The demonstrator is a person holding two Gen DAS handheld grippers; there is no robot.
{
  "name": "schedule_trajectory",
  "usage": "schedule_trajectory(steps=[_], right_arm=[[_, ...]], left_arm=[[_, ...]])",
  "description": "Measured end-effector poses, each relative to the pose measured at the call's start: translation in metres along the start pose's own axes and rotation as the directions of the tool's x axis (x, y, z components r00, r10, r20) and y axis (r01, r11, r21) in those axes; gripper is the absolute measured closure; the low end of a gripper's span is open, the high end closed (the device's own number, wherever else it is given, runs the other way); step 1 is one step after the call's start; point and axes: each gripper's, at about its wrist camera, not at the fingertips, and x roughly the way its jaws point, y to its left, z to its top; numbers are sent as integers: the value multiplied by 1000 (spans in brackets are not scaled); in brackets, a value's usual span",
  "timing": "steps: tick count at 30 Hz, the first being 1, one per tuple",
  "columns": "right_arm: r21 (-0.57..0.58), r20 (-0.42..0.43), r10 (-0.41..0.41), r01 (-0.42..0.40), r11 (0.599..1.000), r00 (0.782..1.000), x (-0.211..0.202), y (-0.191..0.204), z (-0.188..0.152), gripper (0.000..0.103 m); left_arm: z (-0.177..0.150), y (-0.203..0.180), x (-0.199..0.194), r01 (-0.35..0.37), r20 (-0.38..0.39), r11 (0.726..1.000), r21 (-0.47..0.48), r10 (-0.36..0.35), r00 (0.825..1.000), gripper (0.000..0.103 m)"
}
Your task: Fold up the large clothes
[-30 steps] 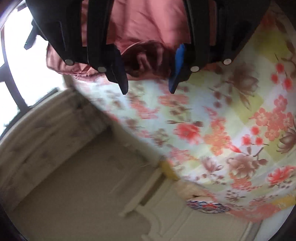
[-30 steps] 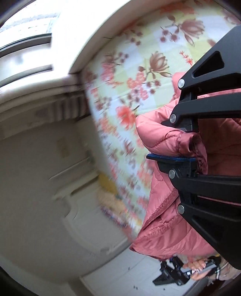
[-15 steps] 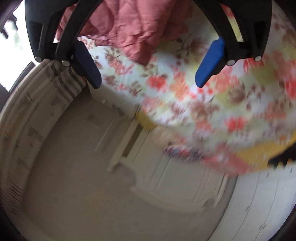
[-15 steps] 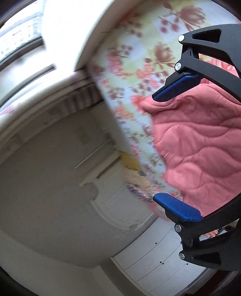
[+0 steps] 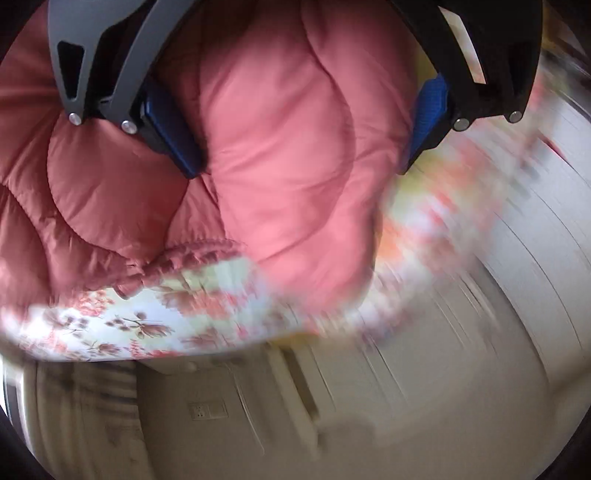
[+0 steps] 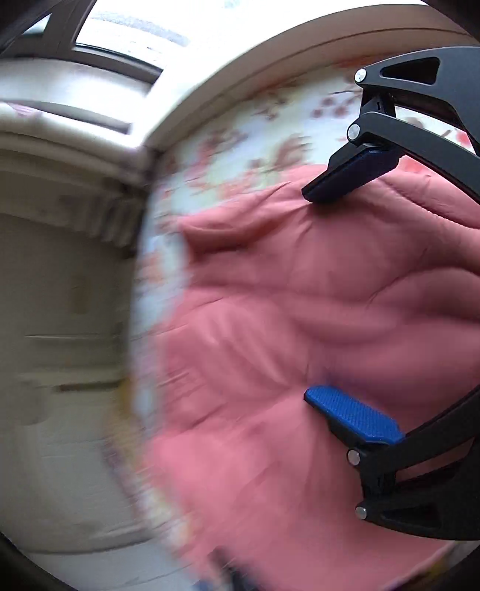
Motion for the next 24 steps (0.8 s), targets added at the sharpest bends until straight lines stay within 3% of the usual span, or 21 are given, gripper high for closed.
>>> schedule_trajectory(steps=[1,2,15,17,19,22,24], right_arm=[[60,43,85,-87,994,995,-3,-13,-13,6],[96,50,91,-95,991,995,-8,-21,-15,5],[189,60,72,-82,979,996,-23,-34,-28,5],[196,51,34,-44,980,998,-30,-31,-19,6],[179,105,21,-40,983,994,-43,-27,-3,8],[127,171,50,-73,989,984,-54,-19,30,13],[101,168,79,-97,990,983,-45,-16,52,13]], left_arm=[[0,10,-3,0,12,999,-41,0,1000,2],[-1,16,-5,-2,29,998,-68,4,1000,2],[-9,13,-9,-13,44,997,-75,17,999,2],[-9,13,-8,-14,39,997,-74,17,999,2],[-8,13,-7,-12,37,997,-70,14,999,2],[-8,14,-8,-12,39,997,-70,15,999,2],[-8,14,-8,-10,39,997,-72,13,999,2]])
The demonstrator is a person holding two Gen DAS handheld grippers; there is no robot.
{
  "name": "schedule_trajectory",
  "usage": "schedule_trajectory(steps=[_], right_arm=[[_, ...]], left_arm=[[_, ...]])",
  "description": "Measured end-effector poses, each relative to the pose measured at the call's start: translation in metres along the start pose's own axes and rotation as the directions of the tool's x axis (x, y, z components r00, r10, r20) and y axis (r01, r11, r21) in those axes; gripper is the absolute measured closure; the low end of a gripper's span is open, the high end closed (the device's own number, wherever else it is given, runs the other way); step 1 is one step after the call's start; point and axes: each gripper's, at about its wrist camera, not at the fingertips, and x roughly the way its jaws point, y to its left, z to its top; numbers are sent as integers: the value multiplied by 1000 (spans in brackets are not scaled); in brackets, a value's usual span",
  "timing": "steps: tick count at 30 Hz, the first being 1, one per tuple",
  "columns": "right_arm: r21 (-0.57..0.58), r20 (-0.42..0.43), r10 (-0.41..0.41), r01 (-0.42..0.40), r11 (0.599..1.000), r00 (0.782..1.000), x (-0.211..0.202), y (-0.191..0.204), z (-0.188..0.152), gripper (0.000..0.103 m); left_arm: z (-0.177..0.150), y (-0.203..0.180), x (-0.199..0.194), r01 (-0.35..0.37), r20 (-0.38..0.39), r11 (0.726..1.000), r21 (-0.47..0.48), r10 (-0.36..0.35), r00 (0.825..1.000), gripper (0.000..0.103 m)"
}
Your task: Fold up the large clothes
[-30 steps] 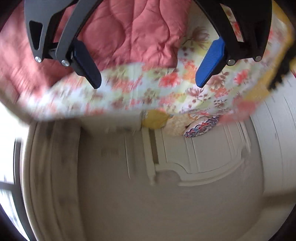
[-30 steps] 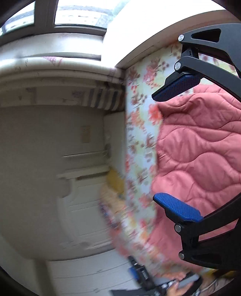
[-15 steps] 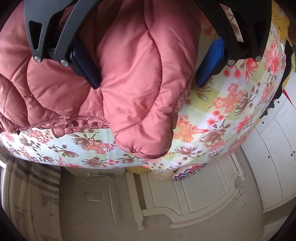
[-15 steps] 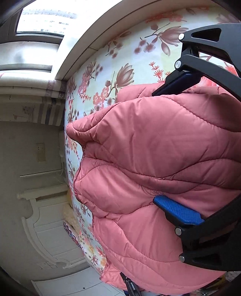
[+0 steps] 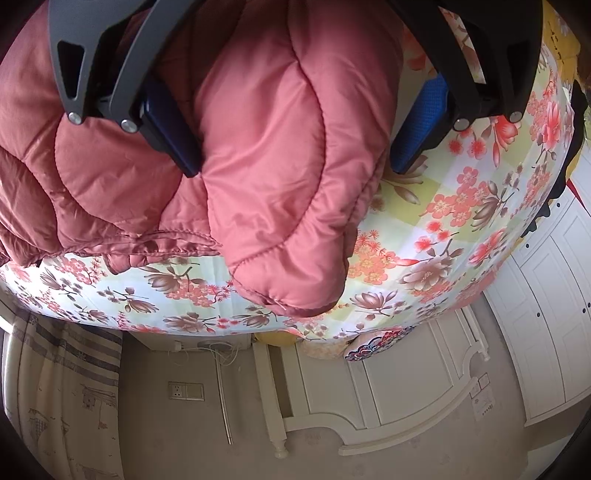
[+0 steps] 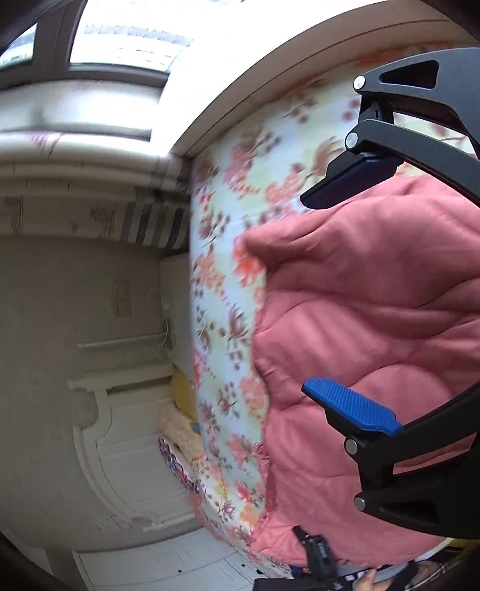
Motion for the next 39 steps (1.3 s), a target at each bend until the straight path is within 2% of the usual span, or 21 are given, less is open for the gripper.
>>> schedule_trajectory(steps=[3,4,5,6,7,9,10,13,17,19,21,22,23,25,30,33,35,36,37,38,39], right_arm=[[3,-69,-28,29,1000,997,38,-6,15,13],[27,-156,-78,83,996,985,64,-17,11,13],[84,-250,-77,101,991,965,85,-32,4,12],[224,-318,25,50,973,948,103,-53,-9,10],[320,-257,92,-5,947,962,99,-67,-13,12],[344,-239,40,46,938,970,89,-78,-14,17],[330,-233,23,57,942,972,84,-77,-13,17],[238,-112,-40,65,969,993,53,-58,-1,17],[131,-8,29,-28,991,1000,31,-16,22,17],[57,-28,37,-36,998,999,39,2,29,17],[31,-145,8,-4,1000,989,69,3,26,17],[48,-244,-24,37,998,969,94,-7,13,17],[77,-298,-31,57,995,954,106,-19,2,16],[179,-261,31,17,984,965,106,-36,-5,19],[156,-162,-3,29,987,987,72,-22,10,18],[163,-107,-40,58,985,993,57,-14,15,11],[139,-173,-114,139,981,978,68,-20,4,10],[136,-257,-121,160,978,959,85,-29,-8,7],[175,-323,-71,133,976,944,99,-37,-18,7],[225,-297,-51,122,967,954,95,-44,-19,8],[222,-279,-81,146,964,957,88,-45,-16,8]], left_arm=[[0,1,0,2,-1,1000,-6,-2,1000,2],[0,1,0,6,0,1000,-8,-6,1000,2],[0,1,0,6,1,1000,-9,-6,1000,2],[0,1,-1,6,0,1000,-10,-6,1000,2],[0,0,0,5,-1,1000,-8,-5,1000,2],[1,0,0,3,-4,1000,-5,-3,1000,2],[1,0,0,1,-4,1000,-4,-1,1000,2],[1,-1,-2,-4,-1,1000,-3,4,1000,2],[1,-1,-2,-5,0,1000,-2,5,1000,2],[1,0,-1,-3,0,1000,-4,3,1000,2],[1,0,-1,3,2,1000,-6,-3,1000,2],[1,0,-2,8,3,1000,-6,-8,1000,2],[1,-1,-2,4,3,1000,-8,-4,1000,2],[1,-2,-2,3,2,1000,-8,-3,1000,2],[1,-2,-3,-2,1,1000,-9,2,1000,2],[1,-1,-3,-4,4,1000,-12,4,1000,2],[1,-2,-4,2,6,1000,-11,-2,1000,2],[1,-2,-3,0,6,1000,-8,0,1000,2],[1,-2,-4,-2,7,1000,-9,2,1000,2],[1,-2,-3,-4,5,1000,-10,4,1000,2],[1,-2,-2,-4,1,1000,-10,4,1000,2]])
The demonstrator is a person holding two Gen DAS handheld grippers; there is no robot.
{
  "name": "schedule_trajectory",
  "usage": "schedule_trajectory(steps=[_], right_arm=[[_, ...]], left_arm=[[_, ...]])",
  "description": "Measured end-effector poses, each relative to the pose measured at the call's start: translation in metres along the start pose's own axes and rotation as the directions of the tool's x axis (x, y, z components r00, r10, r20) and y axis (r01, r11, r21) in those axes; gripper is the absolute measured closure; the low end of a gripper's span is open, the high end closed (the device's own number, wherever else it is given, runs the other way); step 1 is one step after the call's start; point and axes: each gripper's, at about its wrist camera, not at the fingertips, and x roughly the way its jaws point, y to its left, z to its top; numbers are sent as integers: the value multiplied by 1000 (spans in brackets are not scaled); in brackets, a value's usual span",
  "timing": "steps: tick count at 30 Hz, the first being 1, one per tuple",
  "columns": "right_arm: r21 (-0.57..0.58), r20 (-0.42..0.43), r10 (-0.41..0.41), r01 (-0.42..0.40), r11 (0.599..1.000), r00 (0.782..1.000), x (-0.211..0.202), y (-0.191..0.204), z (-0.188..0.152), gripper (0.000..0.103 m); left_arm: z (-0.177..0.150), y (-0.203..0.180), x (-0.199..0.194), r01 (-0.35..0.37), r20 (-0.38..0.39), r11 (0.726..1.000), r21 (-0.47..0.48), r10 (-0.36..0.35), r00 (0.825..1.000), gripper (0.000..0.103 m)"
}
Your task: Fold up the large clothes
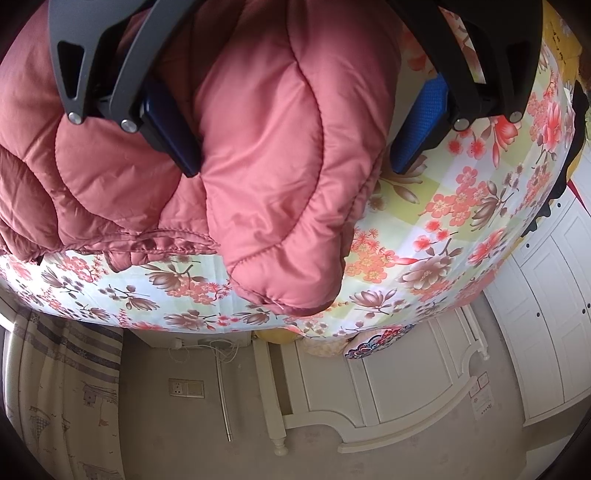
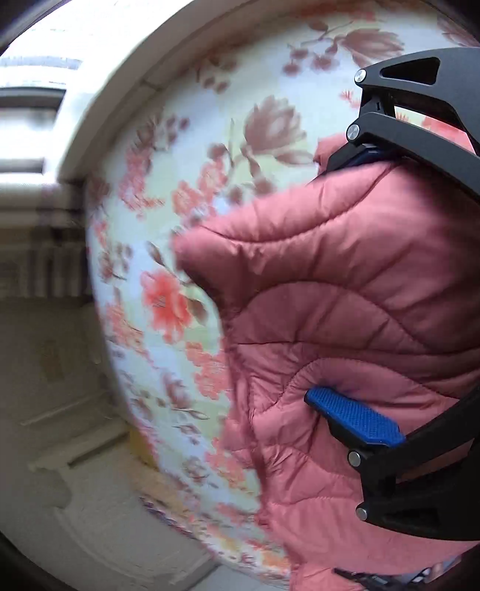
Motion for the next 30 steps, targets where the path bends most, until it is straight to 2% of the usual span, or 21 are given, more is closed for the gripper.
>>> schedule_trajectory(steps=[2,3,4,7,9,10,12,14,15,17,18,20,22,23,25,26,27,28,30], right_arm=[[-43,77,-63,66,997,995,-23,16,1,8],[-74,116,-60,69,995,991,-35,27,1,8],[-119,168,-42,63,991,985,-50,46,-1,7],[-283,216,44,19,959,975,-71,100,-10,6],[-419,188,109,-21,908,976,-67,137,-22,6],[-461,152,106,-25,887,983,-56,151,-29,6],[-510,26,34,-16,860,999,-9,162,-42,5],[-424,4,103,-92,901,995,5,145,-38,5],[-407,-1,104,-95,909,995,6,141,-35,5],[-387,10,92,-80,919,996,4,136,-33,5],[-372,12,97,-86,924,995,5,132,-31,5],[-325,23,107,-94,941,994,6,126,-28,5],[-270,41,109,-94,958,993,4,119,-26,5],[-253,49,107,-92,963,993,3,114,-28,5],[-230,64,104,-87,969,993,1,110,-28,5],[-226,70,102,-84,971,992,-1,108,-29,5],[-221,76,100,-81,972,992,-2,107,-30,5],[-219,77,100,-81,972,992,-3,106,-30,5],[-218,77,102,-83,972,992,-2,106,-30,5]], left_arm=[[0,-1,0,-1,-3,1000,0,1,1000,2],[0,-1,0,-2,-1,1000,0,2,1000,2],[0,0,0,-2,-1,1000,-1,2,1000,2],[0,0,0,-3,0,1000,0,3,1000,2],[0,0,0,-1,-2,1000,-1,1,1000,2],[1,0,2,20,-11,1000,-2,-20,1000,2],[3,4,8,66,-51,998,-15,-66,997,2],[8,11,14,124,-97,991,-54,-129,987,2],[14,19,13,144,-109,984,-103,-155,982,2],[22,31,-8,124,-49,976,-180,-135,990,4],[27,33,-28,155,24,966,-205,-153,988,4],[34,19,-64,229,129,960,-158,-210,969,2],[35,-15,-90,220,165,975,-25,-214,963,2],[32,-36,-98,219,167,974,60,-226,960,2],[18,-83,-97,222,129,947,230,-256,958,2],[11,-96,-93,202,117,942,269,-240,964,2],[-1,-115,-79,158,87,934,320,-196,977,2],[-8,-122,-68,149,68,930,335,-182,981,2],[-12,-111,-50,245,23,936,252,-259,966,2]])
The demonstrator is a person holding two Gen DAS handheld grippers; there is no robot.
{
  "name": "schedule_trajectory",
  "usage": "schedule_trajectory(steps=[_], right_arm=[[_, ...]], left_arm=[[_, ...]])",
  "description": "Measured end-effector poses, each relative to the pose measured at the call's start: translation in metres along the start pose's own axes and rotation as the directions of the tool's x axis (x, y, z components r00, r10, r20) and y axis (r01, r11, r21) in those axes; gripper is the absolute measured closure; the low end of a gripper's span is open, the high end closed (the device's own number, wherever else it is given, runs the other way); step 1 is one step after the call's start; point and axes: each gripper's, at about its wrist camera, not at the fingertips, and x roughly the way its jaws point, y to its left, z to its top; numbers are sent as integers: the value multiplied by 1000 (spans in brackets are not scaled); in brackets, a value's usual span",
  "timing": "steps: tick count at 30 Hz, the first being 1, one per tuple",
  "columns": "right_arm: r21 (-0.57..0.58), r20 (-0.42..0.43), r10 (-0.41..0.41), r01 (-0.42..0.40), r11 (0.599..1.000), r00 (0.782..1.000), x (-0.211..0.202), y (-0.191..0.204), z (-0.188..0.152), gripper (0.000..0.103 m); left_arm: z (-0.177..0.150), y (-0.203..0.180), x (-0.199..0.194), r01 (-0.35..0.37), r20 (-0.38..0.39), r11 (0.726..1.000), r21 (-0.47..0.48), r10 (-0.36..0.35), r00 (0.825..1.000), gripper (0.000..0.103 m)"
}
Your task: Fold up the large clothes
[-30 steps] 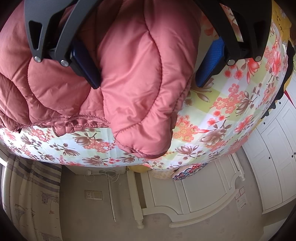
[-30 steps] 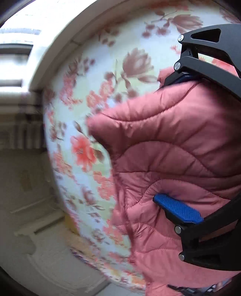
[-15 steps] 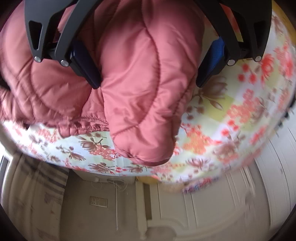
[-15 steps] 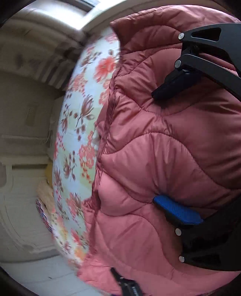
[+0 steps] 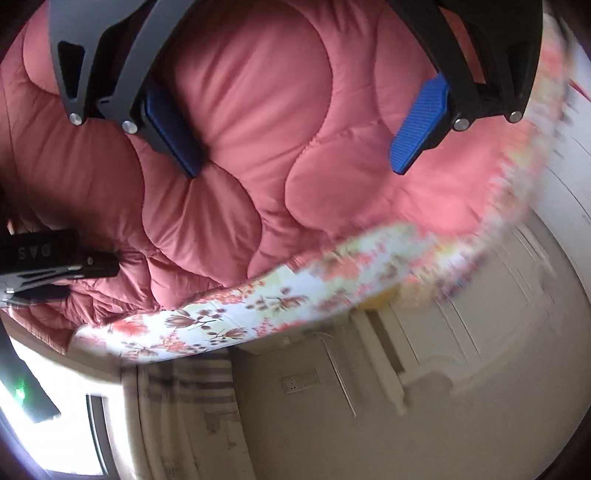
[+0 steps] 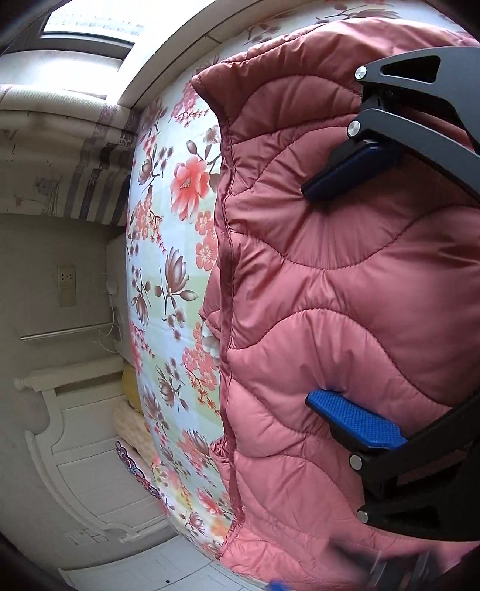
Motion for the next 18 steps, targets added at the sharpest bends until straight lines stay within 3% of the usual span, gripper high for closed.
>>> schedule_trajectory(steps=[2,3,6,8,10,12,16,18], right_arm=[[-2,-3,-2,2,1000,1000,0,0,0,5],[-7,-6,-6,6,1000,1000,0,1,0,5],[-13,-10,-12,12,1000,1000,0,2,0,5],[-12,-8,-11,11,1000,1000,1,2,0,5],[-13,-10,-13,13,1000,1000,1,2,0,5],[-14,-11,-14,14,1000,1000,1,3,0,5],[-18,-12,-17,17,1000,1000,2,4,-1,5],[-19,-12,-18,18,1000,1000,2,4,-1,5]], left_arm=[[5,22,1,74,-40,993,-87,-78,996,2],[9,33,-2,76,-33,991,-110,-80,996,2],[22,64,-12,-6,24,991,-131,9,1000,2],[24,88,-3,4,8,983,-182,-3,1000,2],[19,108,24,4,-81,975,-223,-23,996,2],[13,124,55,81,-172,947,-311,-140,975,2],[28,132,50,79,-165,946,-315,-136,977,2],[36,138,40,94,-126,938,-334,-143,982,2]])
